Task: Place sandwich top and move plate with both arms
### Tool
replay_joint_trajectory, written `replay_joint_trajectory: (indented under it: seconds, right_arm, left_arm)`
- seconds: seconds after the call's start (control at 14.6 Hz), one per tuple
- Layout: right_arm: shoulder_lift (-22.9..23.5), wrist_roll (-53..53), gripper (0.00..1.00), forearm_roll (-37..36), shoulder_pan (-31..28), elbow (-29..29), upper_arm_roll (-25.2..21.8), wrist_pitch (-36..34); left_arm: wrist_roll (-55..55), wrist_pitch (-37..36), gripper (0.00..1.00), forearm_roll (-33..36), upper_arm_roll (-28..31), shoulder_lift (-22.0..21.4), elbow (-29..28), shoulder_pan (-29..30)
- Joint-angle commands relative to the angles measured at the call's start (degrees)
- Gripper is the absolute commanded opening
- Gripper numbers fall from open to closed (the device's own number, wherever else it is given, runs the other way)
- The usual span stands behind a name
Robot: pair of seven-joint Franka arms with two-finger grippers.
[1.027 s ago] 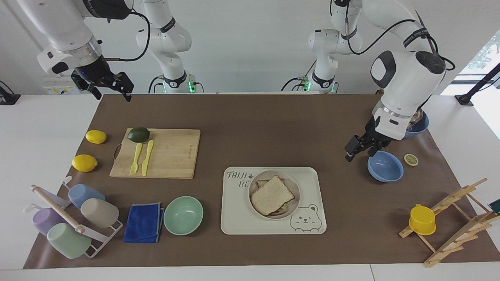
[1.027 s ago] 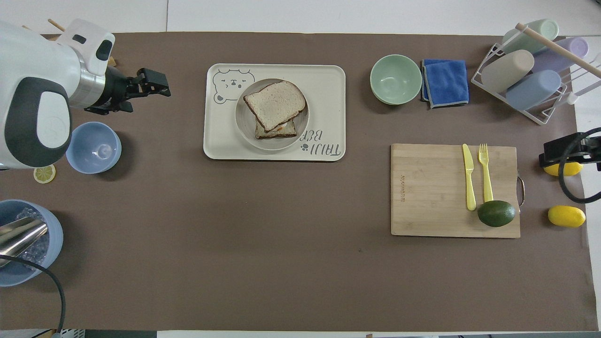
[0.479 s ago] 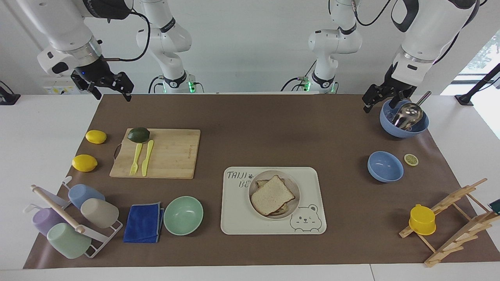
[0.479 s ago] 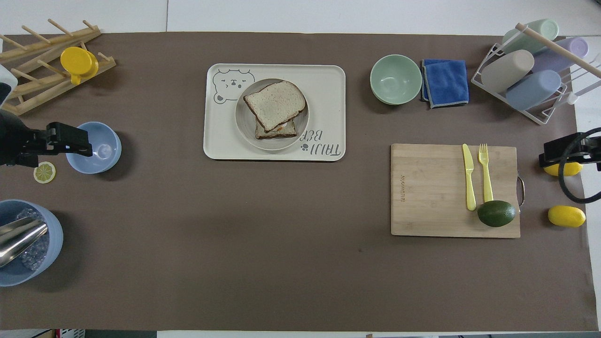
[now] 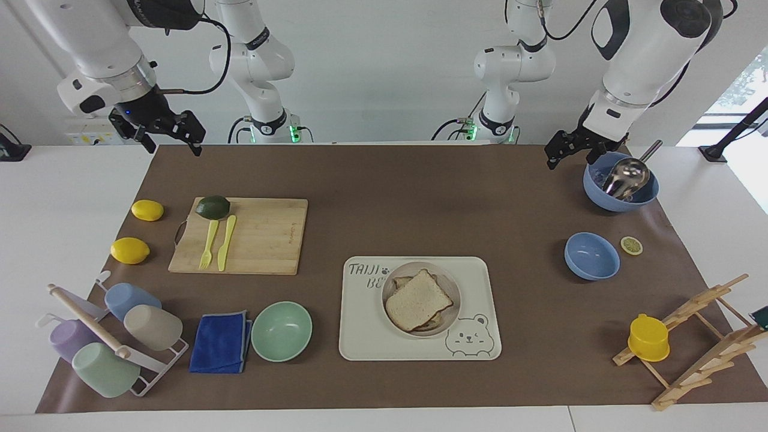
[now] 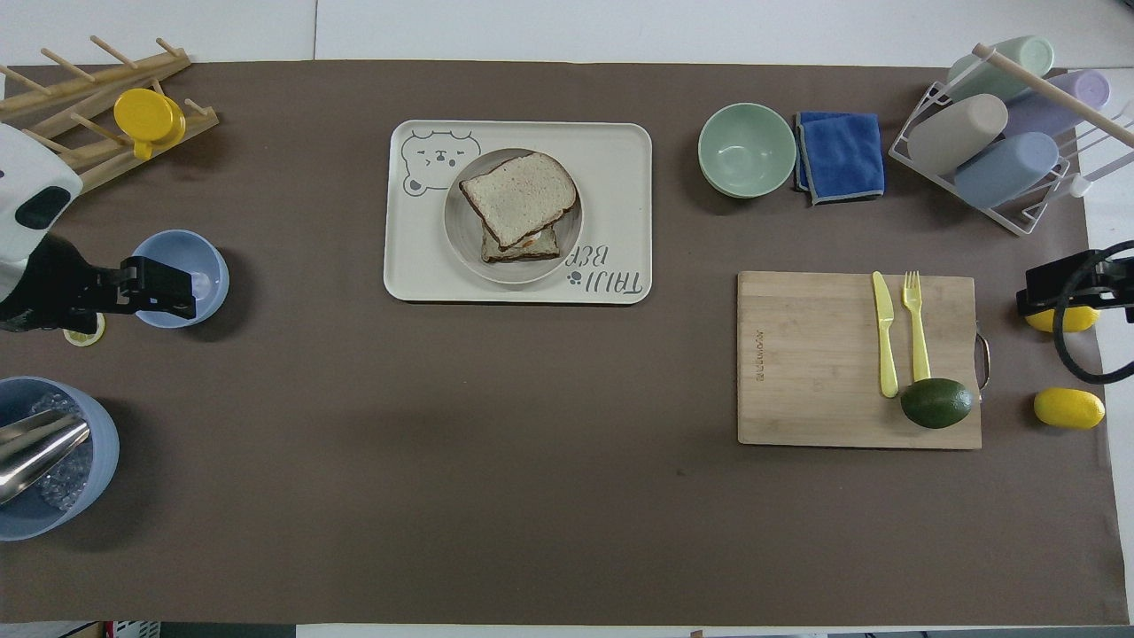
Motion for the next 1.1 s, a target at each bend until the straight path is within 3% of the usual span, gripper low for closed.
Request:
replay_joint_trajectory:
  seconds: [0.0, 1.03]
  right_arm:
    - [-0.2, -1.0, 1.0, 0.8, -0.7, -0.4, 0.3, -0.3]
    - [-0.2, -1.0, 1.0, 0.8, -0.7, -0.4, 0.3, -0.3]
  left_arm:
    - [0.8, -6.2, 1.0, 0.4, -0.1, 3.0, 9.3, 0.2]
    - [1.1, -7.6, 1.0, 0.0, -2.0, 2.0, 8.0, 3.0]
